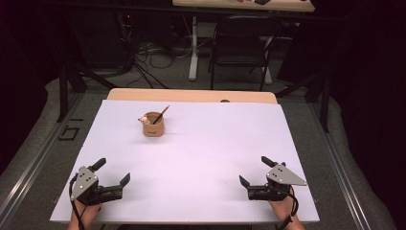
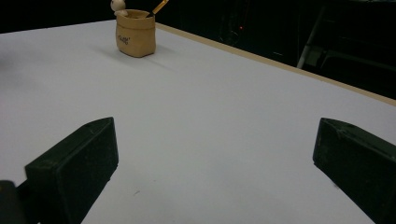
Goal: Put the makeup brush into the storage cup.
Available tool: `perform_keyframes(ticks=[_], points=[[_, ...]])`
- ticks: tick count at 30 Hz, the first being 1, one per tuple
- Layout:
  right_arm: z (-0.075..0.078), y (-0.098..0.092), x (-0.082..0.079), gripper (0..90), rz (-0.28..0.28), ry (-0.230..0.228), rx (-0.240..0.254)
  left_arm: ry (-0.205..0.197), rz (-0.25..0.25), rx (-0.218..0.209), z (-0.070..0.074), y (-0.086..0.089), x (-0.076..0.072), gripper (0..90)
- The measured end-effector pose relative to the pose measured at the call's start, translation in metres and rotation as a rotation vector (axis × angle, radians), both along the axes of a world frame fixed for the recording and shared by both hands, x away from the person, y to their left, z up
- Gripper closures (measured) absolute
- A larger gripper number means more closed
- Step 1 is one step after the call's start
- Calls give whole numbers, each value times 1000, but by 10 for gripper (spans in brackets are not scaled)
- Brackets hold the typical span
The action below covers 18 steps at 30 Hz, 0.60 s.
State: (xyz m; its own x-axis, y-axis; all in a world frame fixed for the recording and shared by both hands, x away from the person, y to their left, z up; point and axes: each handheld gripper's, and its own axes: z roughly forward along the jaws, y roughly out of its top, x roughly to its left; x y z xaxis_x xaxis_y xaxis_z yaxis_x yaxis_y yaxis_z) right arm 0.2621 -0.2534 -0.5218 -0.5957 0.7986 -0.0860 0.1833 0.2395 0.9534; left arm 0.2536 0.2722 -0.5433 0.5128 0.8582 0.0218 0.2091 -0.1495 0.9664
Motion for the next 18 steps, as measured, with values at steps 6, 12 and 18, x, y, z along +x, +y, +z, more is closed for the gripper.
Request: perform_keyframes(ticks=[6,12,18], points=[[2,-3,-2,0,-3,-9,27,8,-27,5,-1,-2,1,0],[3,-3,-2,0,2,-18,32,14,-36,13,-1,-3,1,0],[3,-3,-1,0,3,-24,31,21,-46,26,-2,-4,2,0]])
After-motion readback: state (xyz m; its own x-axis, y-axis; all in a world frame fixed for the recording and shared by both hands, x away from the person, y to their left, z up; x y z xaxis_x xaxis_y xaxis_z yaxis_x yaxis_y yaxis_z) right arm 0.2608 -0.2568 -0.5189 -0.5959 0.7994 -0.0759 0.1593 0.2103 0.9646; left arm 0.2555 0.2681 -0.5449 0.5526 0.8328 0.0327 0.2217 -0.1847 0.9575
